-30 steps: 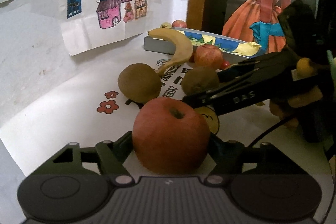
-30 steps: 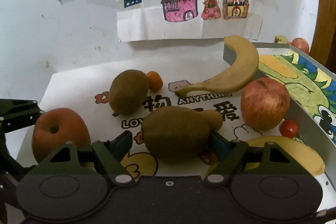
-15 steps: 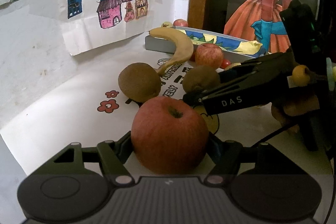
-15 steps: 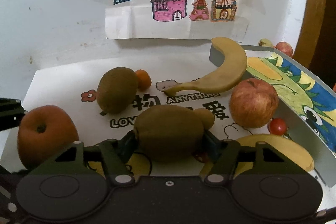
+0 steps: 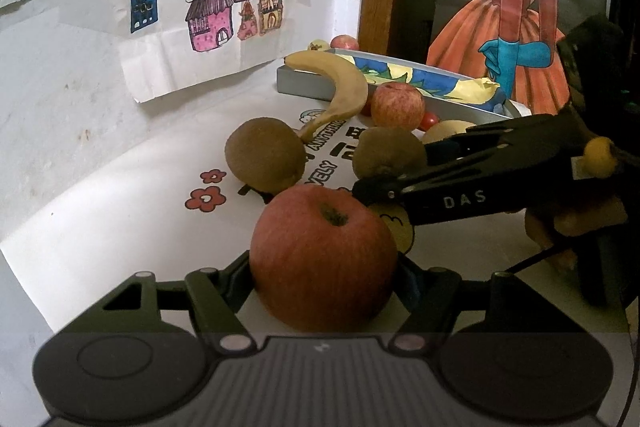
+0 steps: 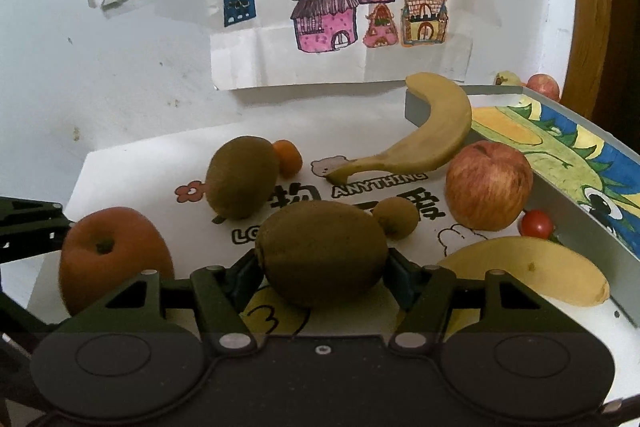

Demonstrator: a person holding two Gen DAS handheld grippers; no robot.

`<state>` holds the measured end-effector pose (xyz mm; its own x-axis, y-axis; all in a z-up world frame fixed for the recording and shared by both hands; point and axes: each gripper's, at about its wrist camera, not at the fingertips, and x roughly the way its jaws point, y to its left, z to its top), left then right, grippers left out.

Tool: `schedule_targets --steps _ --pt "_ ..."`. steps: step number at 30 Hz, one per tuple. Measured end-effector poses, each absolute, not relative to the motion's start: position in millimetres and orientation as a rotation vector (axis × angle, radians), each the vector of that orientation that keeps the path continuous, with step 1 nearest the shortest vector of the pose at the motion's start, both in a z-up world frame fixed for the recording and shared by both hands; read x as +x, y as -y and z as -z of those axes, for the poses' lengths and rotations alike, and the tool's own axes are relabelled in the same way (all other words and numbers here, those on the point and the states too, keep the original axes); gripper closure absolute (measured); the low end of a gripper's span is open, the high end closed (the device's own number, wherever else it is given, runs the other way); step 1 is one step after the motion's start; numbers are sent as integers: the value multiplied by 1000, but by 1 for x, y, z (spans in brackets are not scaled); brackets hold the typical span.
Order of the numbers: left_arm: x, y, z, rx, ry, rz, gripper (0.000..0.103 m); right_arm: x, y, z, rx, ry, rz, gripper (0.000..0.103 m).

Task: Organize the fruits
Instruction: 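Close the left gripper on the red apple while the right gripper closes on the kiwi, then carry the apple with the left tool into the grey tray while the right tool carries the kiwi there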

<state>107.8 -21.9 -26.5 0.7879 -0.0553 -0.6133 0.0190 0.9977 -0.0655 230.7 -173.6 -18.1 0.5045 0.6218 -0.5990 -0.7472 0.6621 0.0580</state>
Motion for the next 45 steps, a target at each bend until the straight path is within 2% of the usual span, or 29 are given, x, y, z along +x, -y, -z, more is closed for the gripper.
schedule_targets --steps 12,21,27,34,45 --pt "116 17 3 -44 -611 46 29 226 206 -1 -144 -553 -792 36" --pt "137 22 -56 -6 -531 106 29 235 243 -15 -93 -499 -707 36" --pt "177 36 -83 -36 -471 163 29 252 271 -28 -67 -457 -634 36" --pt "239 61 -79 -65 -442 218 29 276 294 -38 -70 -417 -558 36" --pt "315 96 -35 -51 -457 252 29 317 316 -13 -63 -432 -442 36"
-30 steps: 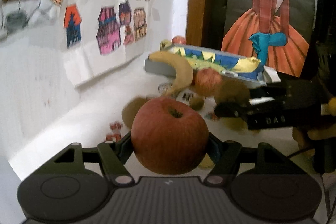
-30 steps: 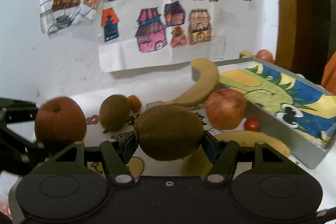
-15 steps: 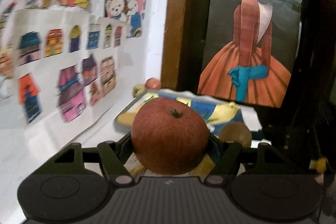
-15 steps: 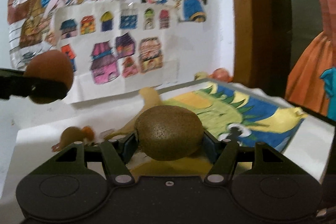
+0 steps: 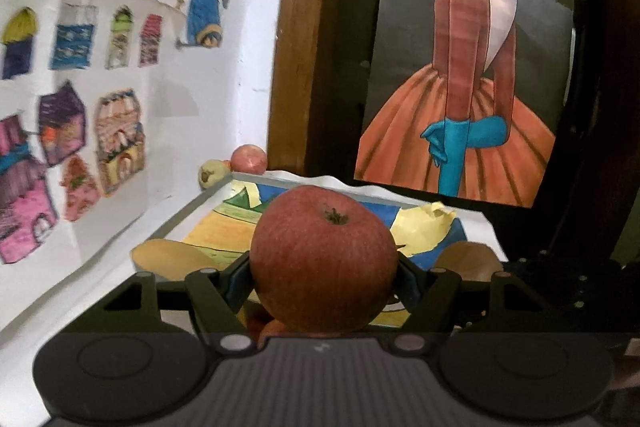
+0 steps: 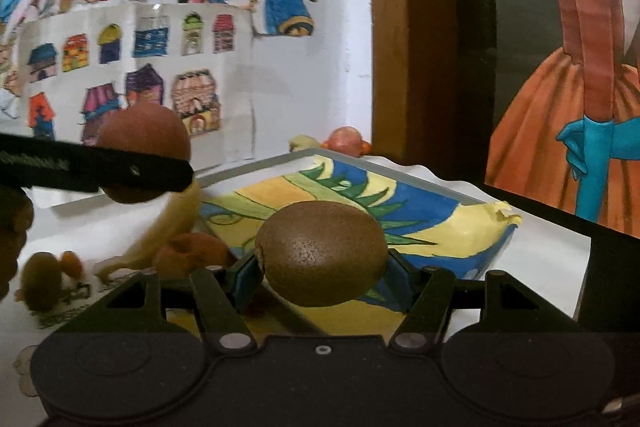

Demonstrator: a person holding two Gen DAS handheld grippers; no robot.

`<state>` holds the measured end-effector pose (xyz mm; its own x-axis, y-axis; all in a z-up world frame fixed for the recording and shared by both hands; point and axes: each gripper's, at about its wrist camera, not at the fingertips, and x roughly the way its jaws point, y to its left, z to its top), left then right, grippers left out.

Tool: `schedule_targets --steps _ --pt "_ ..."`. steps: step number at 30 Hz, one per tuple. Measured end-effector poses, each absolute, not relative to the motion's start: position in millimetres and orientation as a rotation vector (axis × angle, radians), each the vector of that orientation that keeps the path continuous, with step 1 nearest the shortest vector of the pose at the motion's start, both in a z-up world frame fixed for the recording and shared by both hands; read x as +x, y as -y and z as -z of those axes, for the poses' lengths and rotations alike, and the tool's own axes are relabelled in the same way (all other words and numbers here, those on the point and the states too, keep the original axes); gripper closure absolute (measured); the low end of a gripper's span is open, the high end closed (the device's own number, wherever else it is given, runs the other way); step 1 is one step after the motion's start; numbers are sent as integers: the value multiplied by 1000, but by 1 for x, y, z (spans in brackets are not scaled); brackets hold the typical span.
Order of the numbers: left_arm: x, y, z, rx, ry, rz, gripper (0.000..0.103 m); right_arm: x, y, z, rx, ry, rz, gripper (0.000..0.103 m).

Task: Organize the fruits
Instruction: 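Carry the apple with the left tool into the grey tray while the right tool carries the kiwi there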

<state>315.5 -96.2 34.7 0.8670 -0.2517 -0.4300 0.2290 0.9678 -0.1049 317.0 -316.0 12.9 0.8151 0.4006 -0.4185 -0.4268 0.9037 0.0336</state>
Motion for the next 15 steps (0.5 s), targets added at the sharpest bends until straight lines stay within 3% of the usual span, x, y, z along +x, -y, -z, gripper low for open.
schedule_targets --steps 15 --pt "365 113 1 -31 -522 239 29 353 315 10 -97 -481 -414 36"
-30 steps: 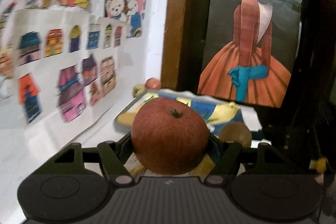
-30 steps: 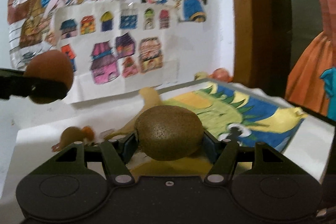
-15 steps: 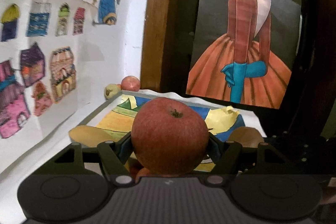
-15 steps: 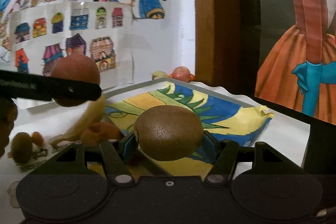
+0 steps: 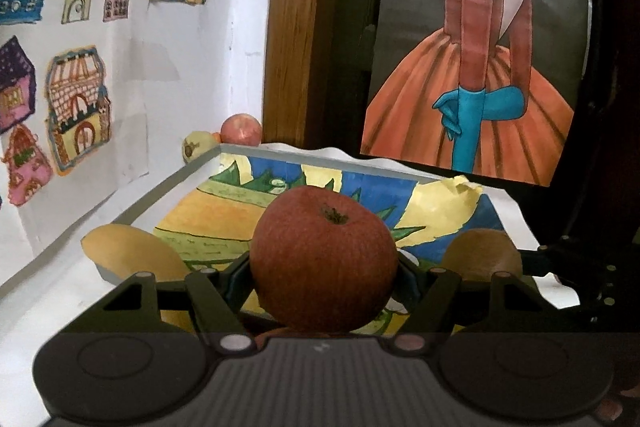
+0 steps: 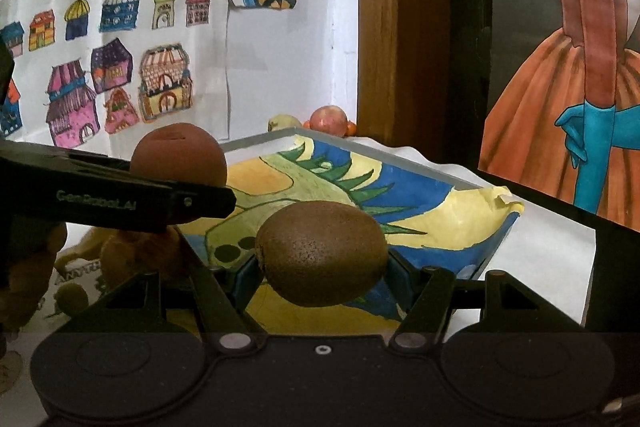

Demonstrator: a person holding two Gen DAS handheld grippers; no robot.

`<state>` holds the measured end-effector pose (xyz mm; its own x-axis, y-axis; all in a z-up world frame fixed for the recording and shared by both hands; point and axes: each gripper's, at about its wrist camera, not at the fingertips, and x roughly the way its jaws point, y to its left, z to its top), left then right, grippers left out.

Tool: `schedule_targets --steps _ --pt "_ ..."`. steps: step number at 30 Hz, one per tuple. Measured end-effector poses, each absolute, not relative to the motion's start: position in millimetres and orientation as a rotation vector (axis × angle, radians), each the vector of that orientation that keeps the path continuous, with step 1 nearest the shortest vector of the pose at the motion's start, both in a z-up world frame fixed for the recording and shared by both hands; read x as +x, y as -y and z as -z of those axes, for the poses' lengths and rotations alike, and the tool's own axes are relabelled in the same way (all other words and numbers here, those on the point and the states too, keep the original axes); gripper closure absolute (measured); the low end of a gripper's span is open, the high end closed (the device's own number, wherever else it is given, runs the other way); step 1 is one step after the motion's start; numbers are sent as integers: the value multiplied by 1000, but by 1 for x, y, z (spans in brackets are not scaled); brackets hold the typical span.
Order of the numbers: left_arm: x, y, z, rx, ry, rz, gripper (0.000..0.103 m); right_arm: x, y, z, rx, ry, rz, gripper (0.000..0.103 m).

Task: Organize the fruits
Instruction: 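Carry the apple with the left tool into the grey tray while the right tool carries the kiwi there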

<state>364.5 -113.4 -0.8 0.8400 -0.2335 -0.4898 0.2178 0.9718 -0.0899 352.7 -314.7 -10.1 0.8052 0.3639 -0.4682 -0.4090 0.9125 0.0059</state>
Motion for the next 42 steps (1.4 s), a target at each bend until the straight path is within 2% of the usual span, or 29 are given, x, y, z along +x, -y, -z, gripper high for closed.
schedule_targets --steps 12,29,31,35,42 --pt "377 122 13 -8 -582 234 29 364 311 20 -111 -530 -420 36" --pt "377 124 11 -6 -540 223 28 375 312 20 -99 -557 -379 36" --pt "375 123 8 -8 -524 221 24 374 314 21 -99 -536 -364 33" --pt "372 118 2 -35 -504 202 16 368 316 10 -113 -431 -325 9" --pt "351 112 -14 -59 -463 190 5 349 318 -7 -122 -394 -296 3"
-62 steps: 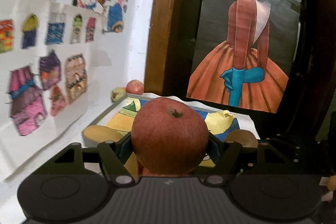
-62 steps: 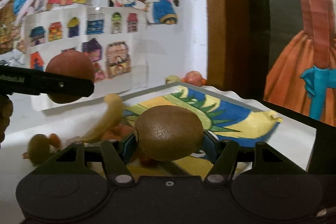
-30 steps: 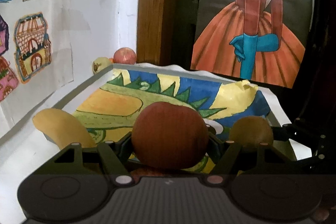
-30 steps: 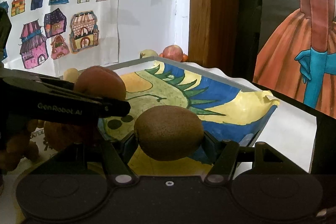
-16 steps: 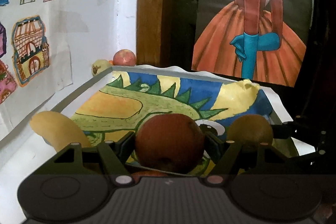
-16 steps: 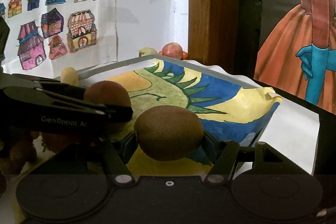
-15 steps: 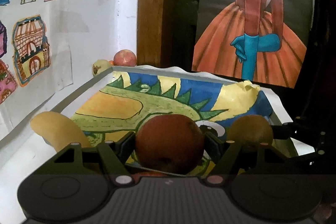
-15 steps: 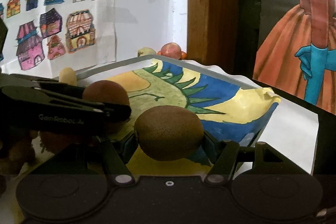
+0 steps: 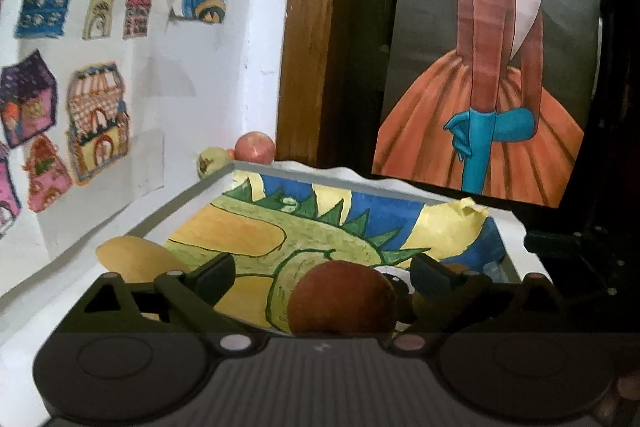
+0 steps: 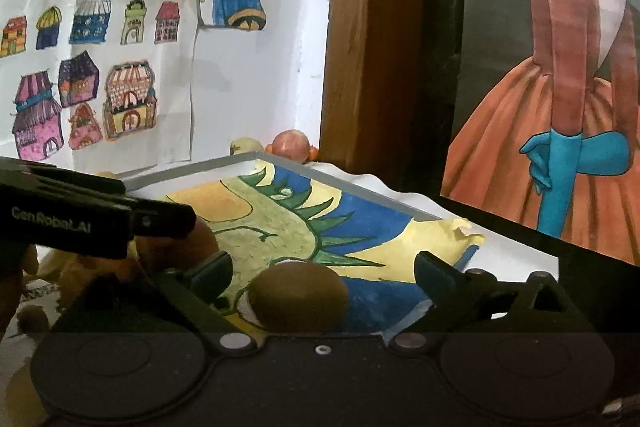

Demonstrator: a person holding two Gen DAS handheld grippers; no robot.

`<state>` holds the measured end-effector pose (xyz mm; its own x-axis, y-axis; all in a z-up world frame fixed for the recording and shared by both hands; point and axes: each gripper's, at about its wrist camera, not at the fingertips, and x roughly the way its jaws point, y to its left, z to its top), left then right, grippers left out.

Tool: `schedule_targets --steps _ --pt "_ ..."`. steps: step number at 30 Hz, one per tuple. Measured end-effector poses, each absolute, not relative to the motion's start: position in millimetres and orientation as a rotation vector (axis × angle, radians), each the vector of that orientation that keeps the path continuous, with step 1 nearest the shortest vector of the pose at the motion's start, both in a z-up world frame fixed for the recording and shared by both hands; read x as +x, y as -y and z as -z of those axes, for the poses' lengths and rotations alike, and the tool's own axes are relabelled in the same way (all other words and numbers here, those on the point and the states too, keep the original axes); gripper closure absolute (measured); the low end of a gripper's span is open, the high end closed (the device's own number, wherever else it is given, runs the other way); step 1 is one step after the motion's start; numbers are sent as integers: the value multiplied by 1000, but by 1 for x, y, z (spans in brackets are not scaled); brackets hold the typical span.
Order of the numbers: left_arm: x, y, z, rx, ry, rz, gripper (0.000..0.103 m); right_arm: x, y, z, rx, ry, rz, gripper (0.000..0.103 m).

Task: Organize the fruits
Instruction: 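Carry the apple with the left tool into the grey tray while the right tool carries the kiwi there, then open both grippers and withdraw both tools from the tray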

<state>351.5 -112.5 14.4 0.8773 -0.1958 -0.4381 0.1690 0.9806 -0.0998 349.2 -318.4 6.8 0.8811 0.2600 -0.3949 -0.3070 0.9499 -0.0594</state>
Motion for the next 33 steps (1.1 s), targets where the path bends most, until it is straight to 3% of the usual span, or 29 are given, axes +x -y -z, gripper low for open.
schedule_targets --steps 4,18,33 --pt "332 107 -27 -78 -431 179 0 322 318 -19 -114 -353 -277 1" --pt "226 71 -74 -137 -297 166 0 205 299 -77 -98 -154 -230 1" --pt "135 21 -78 -156 -270 94 0 112 266 -91 -55 -108 -256 1"
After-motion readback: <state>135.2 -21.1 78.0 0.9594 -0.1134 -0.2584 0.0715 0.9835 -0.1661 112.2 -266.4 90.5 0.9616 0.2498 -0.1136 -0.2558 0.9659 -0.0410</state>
